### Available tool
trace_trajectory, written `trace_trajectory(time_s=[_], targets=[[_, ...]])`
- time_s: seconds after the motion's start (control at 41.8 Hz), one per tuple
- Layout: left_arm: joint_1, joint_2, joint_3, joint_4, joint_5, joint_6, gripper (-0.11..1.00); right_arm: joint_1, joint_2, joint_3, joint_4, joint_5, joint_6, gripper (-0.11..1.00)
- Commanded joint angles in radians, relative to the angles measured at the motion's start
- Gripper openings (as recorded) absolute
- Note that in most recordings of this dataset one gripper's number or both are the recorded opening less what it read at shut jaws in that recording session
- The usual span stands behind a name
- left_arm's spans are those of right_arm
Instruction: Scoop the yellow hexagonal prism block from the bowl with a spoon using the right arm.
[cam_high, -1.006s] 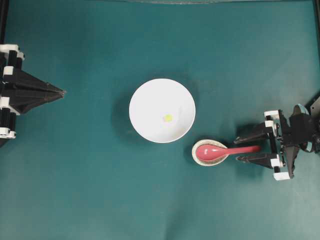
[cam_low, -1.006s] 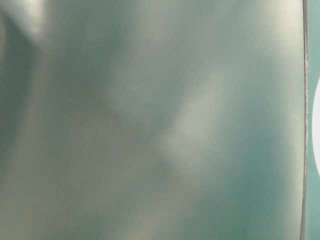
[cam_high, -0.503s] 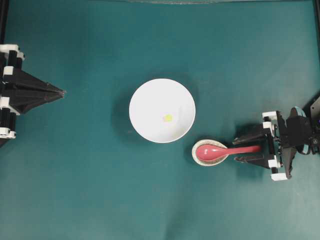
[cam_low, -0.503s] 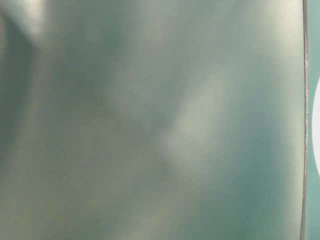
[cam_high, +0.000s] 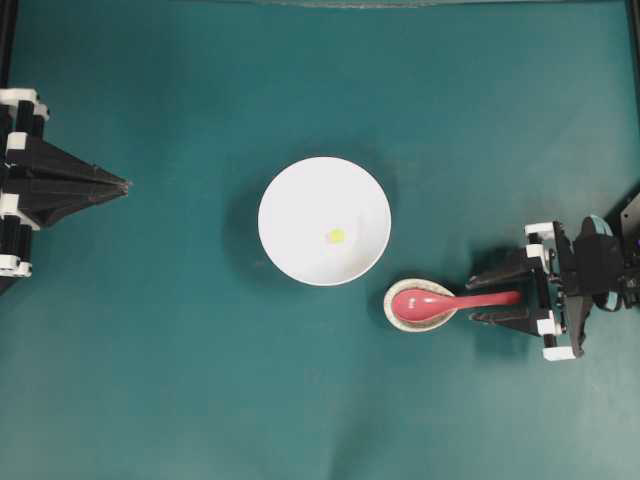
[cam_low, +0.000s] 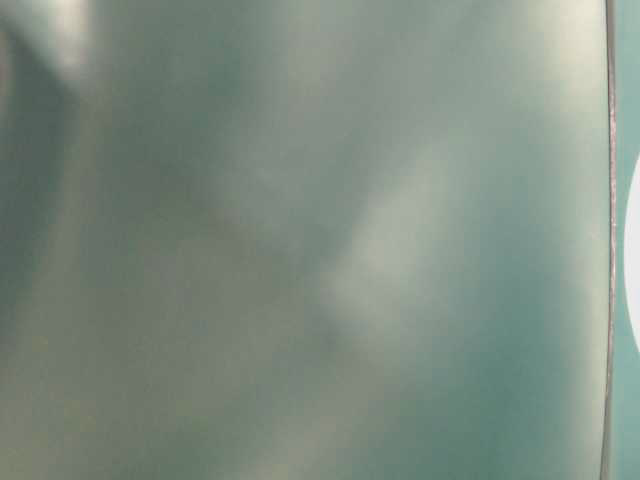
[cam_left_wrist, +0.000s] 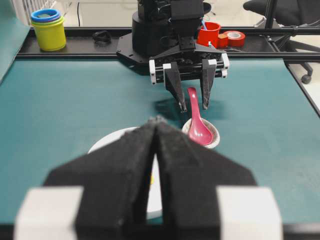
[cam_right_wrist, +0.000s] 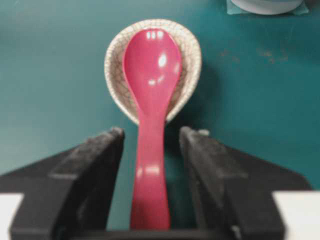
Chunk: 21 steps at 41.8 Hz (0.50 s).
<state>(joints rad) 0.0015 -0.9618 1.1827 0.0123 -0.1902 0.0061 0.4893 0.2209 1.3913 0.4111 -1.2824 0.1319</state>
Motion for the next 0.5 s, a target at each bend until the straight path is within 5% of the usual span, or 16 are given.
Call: trace_trajectory(time_s=[0.0, 0.479], targets=[[0.000, 0.009, -0.017, 0.002, -0.008, 0.003, 0.01, 0.005, -0.012, 0.000, 0.002, -0.005, -0.003, 0.52], [0.002, 0.009, -0.017, 0.002, -0.009, 0.005, 0.01, 0.005, -0.015, -0.003, 0.000, -0.005, -0.005, 0.23]])
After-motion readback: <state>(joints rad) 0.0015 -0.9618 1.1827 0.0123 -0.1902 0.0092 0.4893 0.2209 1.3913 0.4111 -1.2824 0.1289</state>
